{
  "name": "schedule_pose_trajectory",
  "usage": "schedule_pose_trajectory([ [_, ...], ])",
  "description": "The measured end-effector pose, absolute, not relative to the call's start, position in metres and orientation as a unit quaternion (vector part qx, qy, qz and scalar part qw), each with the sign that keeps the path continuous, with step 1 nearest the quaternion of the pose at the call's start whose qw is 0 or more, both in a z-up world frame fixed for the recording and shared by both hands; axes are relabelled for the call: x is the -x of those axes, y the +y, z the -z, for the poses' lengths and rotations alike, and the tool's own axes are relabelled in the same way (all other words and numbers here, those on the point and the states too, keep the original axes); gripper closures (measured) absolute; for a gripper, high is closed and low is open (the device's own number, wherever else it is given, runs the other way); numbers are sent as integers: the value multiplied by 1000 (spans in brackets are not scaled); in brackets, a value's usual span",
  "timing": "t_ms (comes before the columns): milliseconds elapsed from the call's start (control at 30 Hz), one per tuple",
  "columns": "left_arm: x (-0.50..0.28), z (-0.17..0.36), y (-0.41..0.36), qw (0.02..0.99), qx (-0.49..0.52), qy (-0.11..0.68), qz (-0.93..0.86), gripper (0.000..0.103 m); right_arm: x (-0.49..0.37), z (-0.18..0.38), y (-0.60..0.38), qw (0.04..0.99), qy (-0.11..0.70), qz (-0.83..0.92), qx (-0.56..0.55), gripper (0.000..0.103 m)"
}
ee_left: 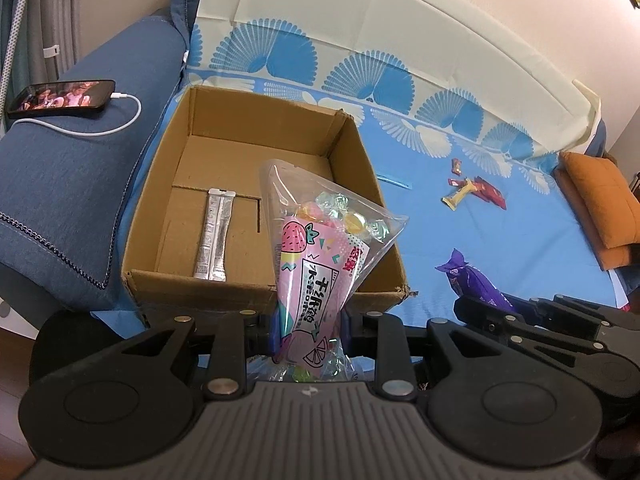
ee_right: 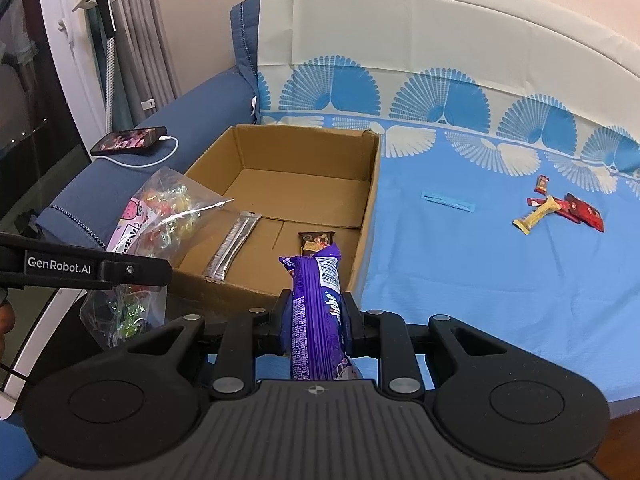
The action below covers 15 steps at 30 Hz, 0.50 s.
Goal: Organize snacks
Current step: 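Carry the pink candy bag and purple bar toward the box with both tools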
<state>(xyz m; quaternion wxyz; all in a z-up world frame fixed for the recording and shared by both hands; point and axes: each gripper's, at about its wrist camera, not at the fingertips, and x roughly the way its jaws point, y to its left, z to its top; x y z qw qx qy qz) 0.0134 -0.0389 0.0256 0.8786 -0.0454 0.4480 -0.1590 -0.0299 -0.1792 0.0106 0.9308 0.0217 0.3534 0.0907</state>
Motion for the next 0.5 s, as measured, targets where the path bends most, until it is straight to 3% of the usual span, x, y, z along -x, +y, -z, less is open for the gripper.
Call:
schedule_pose_trajectory([
  [500, -15, -25, -38, 878, 48, 450, 159, 73, 26, -9, -176, 929, 359, -90, -16, 77],
])
